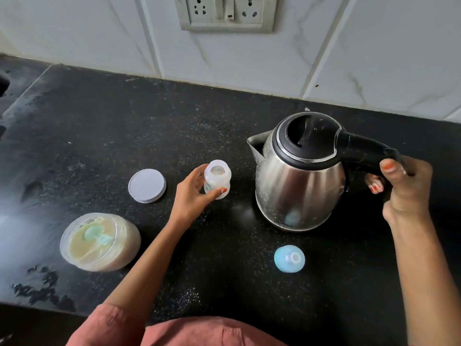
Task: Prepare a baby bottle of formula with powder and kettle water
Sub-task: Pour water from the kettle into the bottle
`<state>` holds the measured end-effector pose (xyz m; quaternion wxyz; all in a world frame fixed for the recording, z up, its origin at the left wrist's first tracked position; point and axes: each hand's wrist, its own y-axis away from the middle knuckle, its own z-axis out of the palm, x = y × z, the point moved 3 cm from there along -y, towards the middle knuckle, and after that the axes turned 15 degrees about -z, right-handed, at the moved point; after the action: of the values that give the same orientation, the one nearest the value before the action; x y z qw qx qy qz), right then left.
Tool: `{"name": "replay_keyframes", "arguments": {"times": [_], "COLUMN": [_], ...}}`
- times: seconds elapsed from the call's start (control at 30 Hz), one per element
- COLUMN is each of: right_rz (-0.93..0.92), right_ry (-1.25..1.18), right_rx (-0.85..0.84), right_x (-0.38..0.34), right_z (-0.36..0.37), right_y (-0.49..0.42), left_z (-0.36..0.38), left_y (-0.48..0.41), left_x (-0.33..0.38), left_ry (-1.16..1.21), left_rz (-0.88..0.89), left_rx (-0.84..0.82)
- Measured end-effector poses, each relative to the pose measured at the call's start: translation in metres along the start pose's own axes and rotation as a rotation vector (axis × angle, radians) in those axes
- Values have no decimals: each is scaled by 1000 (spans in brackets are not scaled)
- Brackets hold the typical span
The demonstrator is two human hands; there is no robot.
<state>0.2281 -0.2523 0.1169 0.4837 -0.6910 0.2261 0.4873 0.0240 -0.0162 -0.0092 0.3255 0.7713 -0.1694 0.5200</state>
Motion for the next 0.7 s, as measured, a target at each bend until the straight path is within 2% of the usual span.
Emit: {"name": "replay_keyframes", "arguments": {"times": [0.17,0.7], "right_rz": [-79,-105], "right_ry": [13,36], "right_rx": [-50,-249], "right_x": [-18,-42], "right_z": [14,50], "right_y": [2,-6], "left_z": [-6,-21], "left_y": [3,3], "left_x": [4,5], "left_ry": [-15,1], "left_rz": [33,128], "left_rx": [46,66]}}
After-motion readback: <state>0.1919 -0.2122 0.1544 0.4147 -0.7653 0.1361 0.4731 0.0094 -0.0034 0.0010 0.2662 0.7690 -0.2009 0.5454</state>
